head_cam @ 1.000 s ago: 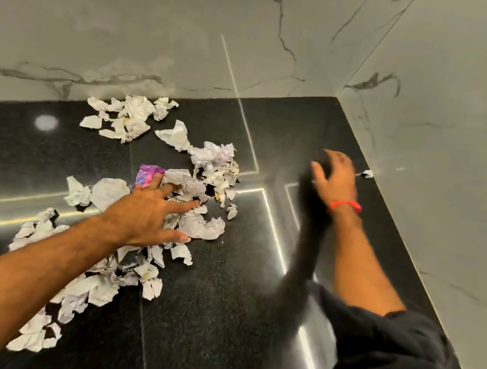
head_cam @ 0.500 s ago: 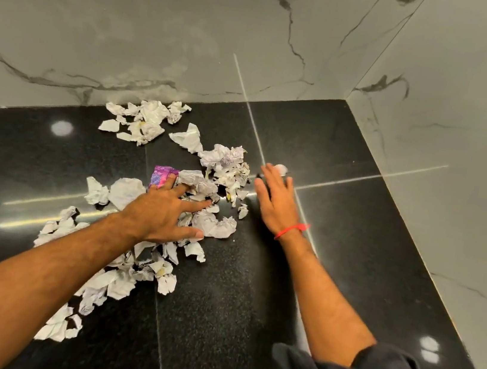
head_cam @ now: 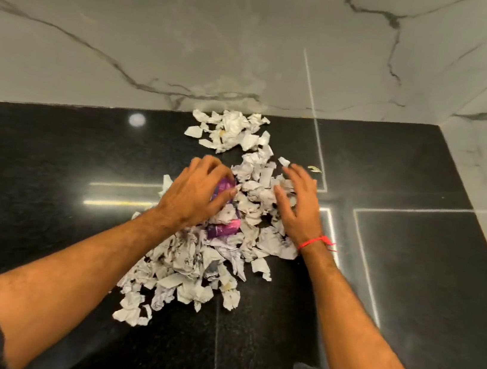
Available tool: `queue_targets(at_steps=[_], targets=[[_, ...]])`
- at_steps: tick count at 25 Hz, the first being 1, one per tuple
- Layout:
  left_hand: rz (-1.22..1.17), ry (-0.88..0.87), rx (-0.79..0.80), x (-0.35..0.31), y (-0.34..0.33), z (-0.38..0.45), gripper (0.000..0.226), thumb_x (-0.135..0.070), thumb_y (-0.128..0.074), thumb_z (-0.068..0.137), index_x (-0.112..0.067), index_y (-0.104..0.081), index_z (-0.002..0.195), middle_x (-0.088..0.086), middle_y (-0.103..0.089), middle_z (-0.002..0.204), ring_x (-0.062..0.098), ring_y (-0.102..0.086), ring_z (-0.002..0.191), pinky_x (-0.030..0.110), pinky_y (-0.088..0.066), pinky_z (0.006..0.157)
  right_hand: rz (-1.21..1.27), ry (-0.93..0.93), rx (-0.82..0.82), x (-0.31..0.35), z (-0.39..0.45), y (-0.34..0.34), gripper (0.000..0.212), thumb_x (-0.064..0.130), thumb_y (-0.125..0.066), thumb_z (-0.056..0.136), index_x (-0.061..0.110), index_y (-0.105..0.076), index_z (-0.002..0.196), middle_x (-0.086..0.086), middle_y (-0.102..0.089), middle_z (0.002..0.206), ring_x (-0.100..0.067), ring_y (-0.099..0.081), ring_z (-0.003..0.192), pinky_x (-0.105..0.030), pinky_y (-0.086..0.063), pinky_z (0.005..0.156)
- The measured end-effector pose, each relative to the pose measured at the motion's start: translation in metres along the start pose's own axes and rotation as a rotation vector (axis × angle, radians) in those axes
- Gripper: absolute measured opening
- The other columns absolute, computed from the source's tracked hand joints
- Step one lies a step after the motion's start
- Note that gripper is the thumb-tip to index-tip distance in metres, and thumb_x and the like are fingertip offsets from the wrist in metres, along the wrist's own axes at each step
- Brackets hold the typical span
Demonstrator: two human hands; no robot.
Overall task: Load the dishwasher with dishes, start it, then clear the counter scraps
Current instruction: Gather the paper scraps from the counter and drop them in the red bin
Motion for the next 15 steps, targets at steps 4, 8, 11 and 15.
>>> queue_targets(at_steps=[4,8,11,15], targets=[[0.013,0.212,0.144,0.065,-0.007,0.041,0.078,-0.073,-0.049,0.089,-0.030,-0.034,0.152,0.010,-0.016,0.163,0.038,-0.017,0.147,0.058,-0.026,0.118,-0.081,-0.106,0.114,-0.005,0.067,-0.016,0.070,0.066,-0.054,0.089,0.036,-0.035,0.150,-0.002,-0.012,0.163,-0.023,-0.011,0.151,-0.049,-0.015,0.122],[-0.007,0.319,0.262,0.088,-0.016,0.097,0.069,-0.067,-0.034,0.099,-0.038,-0.017,0.159,0.001,0.001,0.169,0.039,-0.001,0.153,0.066,-0.011,0.120,-0.290,-0.125,0.466,0.004,0.121,-0.077,0.075,0.066,-0.038,0.095,0.034,-0.010,0.157,-0.003,0.016,0.165,-0.028,0.012,0.152,-0.054,0.007,0.119],[0.042,0.370,0.376,0.092,-0.035,0.109,0.060,-0.055,-0.024,0.105,-0.041,-0.003,0.159,-0.006,0.005,0.169,0.039,0.008,0.154,0.067,-0.005,0.119,-0.357,-0.150,0.566,0.013,0.139,-0.111,0.066,0.054,-0.025,0.102,0.029,0.000,0.158,0.000,0.016,0.165,-0.024,0.013,0.152,-0.054,0.014,0.117],[0.121,0.272,0.332,0.083,-0.038,0.092,0.058,-0.041,-0.028,0.108,-0.029,-0.009,0.161,-0.004,-0.003,0.170,0.036,0.002,0.155,0.062,-0.010,0.122,-0.349,-0.022,0.557,0.036,0.116,-0.132,0.058,0.034,-0.024,0.105,0.019,-0.007,0.158,-0.002,-0.001,0.166,-0.023,0.006,0.153,-0.046,0.010,0.121]])
Point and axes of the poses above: each hand's wrist, its own z-axis towards the middle knuckle, its own y-axis out of the back of the hand, x = y × z, the point moved 10 cm from there along z, towards the middle knuckle
